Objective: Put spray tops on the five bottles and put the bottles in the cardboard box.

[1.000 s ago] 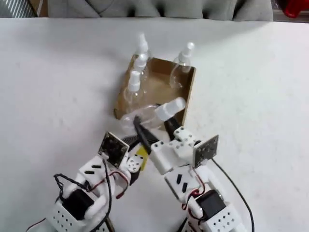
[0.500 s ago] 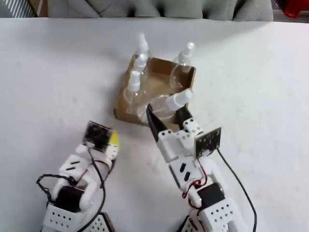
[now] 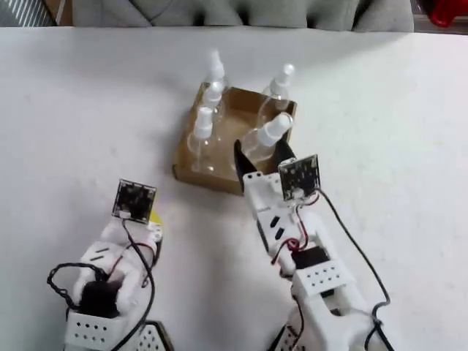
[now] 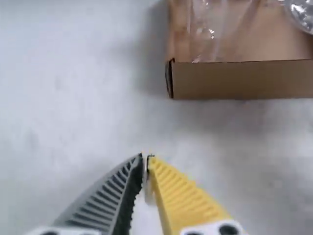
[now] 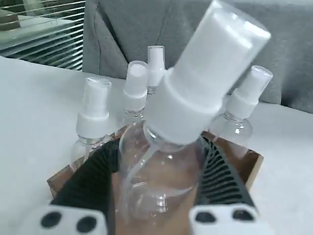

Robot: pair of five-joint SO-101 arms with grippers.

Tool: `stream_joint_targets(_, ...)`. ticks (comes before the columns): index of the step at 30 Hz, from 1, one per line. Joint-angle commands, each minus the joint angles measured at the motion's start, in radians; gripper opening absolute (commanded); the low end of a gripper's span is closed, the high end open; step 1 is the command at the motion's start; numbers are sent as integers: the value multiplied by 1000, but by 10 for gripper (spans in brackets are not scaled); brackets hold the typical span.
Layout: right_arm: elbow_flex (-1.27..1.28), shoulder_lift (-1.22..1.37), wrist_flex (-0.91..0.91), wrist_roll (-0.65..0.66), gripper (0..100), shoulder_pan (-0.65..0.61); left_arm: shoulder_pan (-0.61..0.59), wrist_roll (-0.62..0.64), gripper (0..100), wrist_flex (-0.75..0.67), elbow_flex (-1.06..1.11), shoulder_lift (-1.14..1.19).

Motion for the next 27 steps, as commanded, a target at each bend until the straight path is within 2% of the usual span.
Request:
stream_joint_targets(1, -86, 53, -39, 21, 15, 18, -7, -12, 20, 20, 0, -4)
stream_joint_targets(7, -153, 117, -36, 25, 15, 16, -7, -12, 20, 20, 0, -4)
stream_joint_targets(10, -181, 130, -33, 89, 15, 19, -8, -17, 20, 20, 0, -4)
stream_joint_targets(13, -186, 130, -33, 143, 15, 15, -24, -87, 20, 20, 0, -4)
stream_joint_targets(21, -198, 131, -30, 149, 15, 19, -48, -127, 20, 20, 0, -4)
stream_joint_targets(27, -278, 220, 41, 149, 15, 21, -48, -129, 20, 20, 0, -4)
